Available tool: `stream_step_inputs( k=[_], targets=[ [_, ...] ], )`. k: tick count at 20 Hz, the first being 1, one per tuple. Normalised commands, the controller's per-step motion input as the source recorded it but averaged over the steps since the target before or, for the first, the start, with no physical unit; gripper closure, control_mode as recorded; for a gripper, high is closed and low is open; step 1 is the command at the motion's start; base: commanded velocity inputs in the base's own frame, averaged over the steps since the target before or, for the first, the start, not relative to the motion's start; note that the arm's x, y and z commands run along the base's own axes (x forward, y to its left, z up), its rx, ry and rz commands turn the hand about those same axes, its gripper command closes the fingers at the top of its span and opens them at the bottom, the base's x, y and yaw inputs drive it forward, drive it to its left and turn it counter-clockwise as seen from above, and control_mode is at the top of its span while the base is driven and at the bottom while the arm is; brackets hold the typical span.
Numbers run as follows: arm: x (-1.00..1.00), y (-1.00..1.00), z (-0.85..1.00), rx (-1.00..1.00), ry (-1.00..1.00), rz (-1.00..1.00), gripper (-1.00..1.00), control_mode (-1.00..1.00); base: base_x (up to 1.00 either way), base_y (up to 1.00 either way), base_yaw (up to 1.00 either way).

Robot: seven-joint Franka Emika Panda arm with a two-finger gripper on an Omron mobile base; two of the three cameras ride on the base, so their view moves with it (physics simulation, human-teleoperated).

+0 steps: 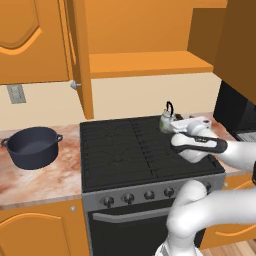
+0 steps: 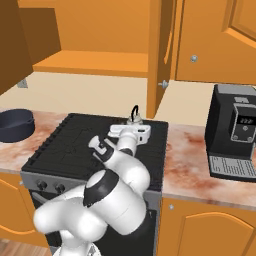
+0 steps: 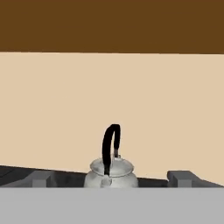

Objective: Pick the kettle from the cabinet and place it on a stove burner. Then pick the pot from the counter and place it on another stove burner. Finally, turn both burners on.

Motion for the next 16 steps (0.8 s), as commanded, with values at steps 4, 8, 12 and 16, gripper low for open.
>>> stream_step_inputs(
  k=[4,8,12,16],
  targets=[
    [-0.34,0.02,0.40,-0.08,0.04,0.00,-1.00,-1.00,0.00,0.00,0.00],
    [-0.31,0.04,0.41,-0.08,0.06,0.00,-1.00,-1.00,0.00,0.00,0.00],
    [-0.28,0.09,0.42,-0.09,0.05,0.00,-1.00,-1.00,0.00,0.00,0.00],
    [-0.25,0.10,0.44,-0.09,0.06,0.00,-1.00,-1.00,0.00,0.00,0.00]
  ],
)
